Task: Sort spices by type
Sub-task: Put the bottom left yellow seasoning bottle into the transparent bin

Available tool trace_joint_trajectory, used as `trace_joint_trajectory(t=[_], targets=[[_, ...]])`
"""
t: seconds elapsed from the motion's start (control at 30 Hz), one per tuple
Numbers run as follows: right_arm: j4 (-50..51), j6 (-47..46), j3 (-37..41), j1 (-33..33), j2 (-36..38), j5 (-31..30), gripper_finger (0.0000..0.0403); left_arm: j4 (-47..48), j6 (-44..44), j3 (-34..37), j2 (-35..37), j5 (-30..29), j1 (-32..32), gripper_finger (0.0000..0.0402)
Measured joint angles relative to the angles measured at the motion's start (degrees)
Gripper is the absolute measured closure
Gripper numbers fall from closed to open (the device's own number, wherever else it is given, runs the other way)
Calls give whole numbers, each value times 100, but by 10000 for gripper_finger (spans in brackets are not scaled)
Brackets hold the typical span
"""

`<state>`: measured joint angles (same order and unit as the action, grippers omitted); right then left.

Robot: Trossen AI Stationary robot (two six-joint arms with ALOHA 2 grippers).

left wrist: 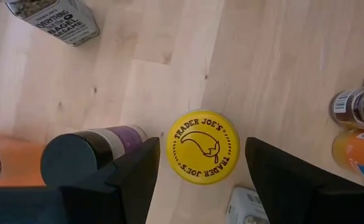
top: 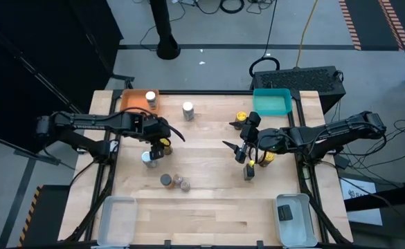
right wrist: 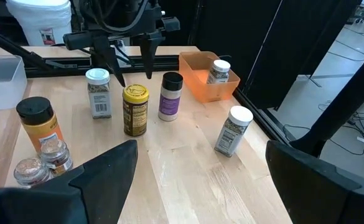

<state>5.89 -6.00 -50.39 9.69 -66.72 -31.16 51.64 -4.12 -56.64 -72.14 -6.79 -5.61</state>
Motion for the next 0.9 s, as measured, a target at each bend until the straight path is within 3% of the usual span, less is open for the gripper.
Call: trace_joint_trajectory(t=[0.37,0.53,0.7,0.9], targets=[[0,22,0,0,0,-2,64,59,90,0,0,190,42,157],[0,22,0,0,0,-2,64,-6,-418,0,0,-607,-18,157],[0,22,0,0,0,-26,64,-50,-139,0,0,118,-24,157],[-2,24,0,0,0,-26,64,-17,-43,-1,0,104,-28,157]])
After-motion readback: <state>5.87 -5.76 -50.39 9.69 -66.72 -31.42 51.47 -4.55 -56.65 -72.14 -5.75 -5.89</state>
